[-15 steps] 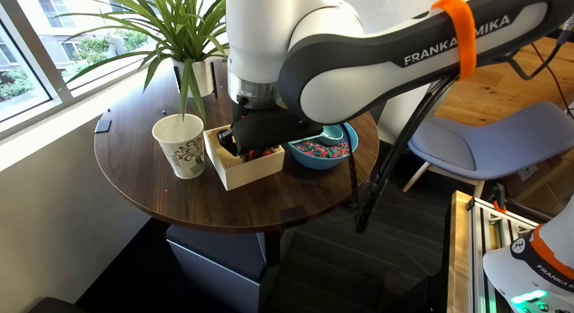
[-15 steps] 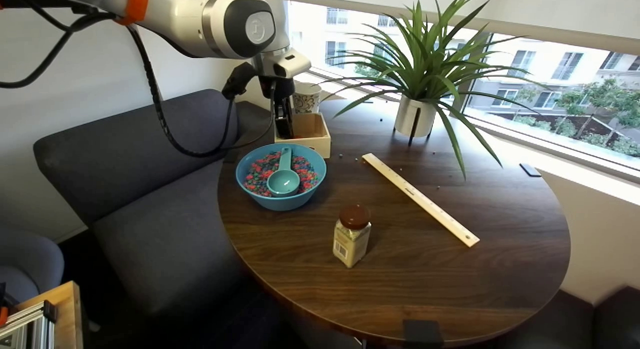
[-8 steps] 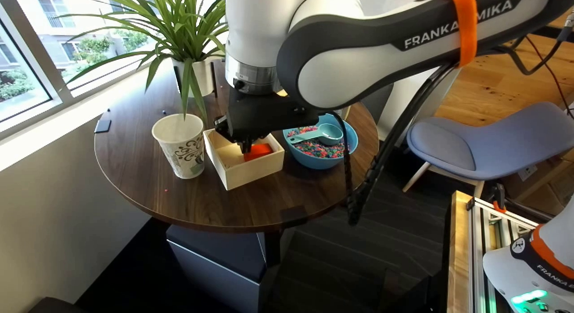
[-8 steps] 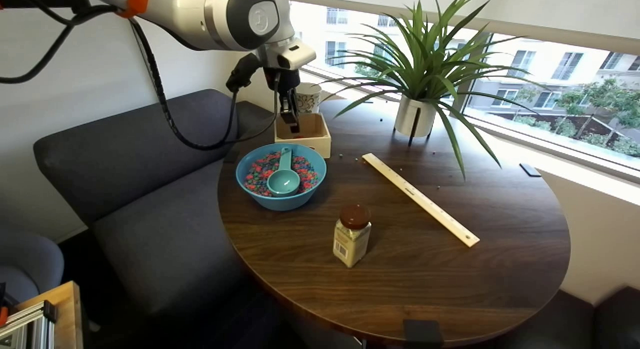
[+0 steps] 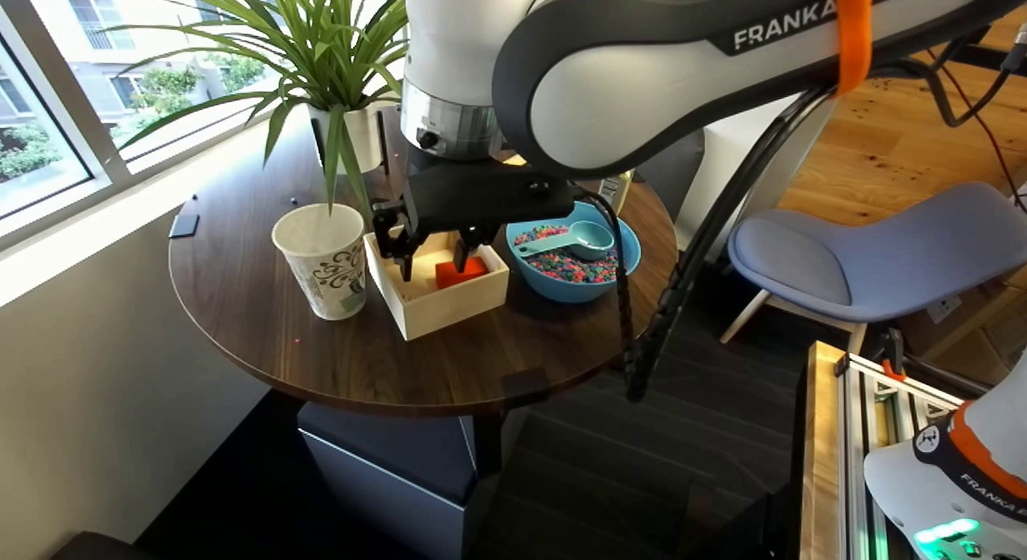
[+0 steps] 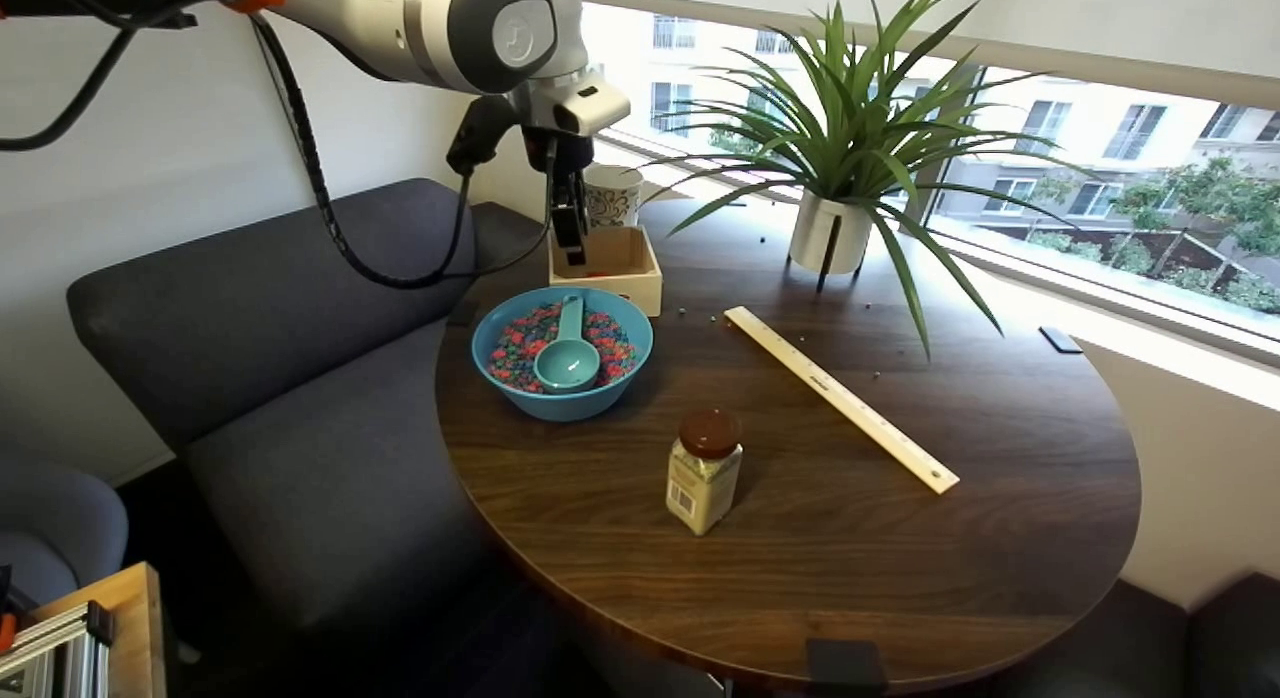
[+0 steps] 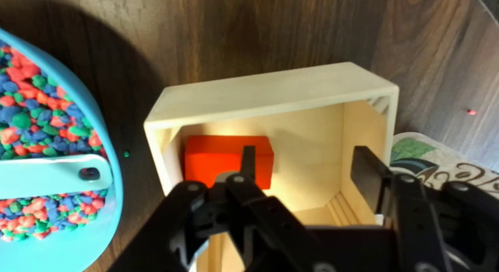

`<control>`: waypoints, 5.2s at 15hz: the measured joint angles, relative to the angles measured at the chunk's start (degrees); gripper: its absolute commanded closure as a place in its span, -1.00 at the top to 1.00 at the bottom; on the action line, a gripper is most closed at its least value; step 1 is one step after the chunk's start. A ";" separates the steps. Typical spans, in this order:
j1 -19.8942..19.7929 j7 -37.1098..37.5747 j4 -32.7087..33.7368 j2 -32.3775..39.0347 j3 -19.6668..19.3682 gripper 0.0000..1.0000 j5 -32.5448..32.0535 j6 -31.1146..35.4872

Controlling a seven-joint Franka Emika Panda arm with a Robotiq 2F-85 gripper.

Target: Put the orange block on the table

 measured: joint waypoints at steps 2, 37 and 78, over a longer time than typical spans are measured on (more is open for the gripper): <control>-0.28 -1.17 -0.14 0.01 0.24 1.00 1.96 -0.03; -4.56 -57.64 -2.12 -4.69 2.91 1.00 3.32 -6.52; -9.25 -89.07 4.71 4.10 6.33 1.00 4.65 -8.19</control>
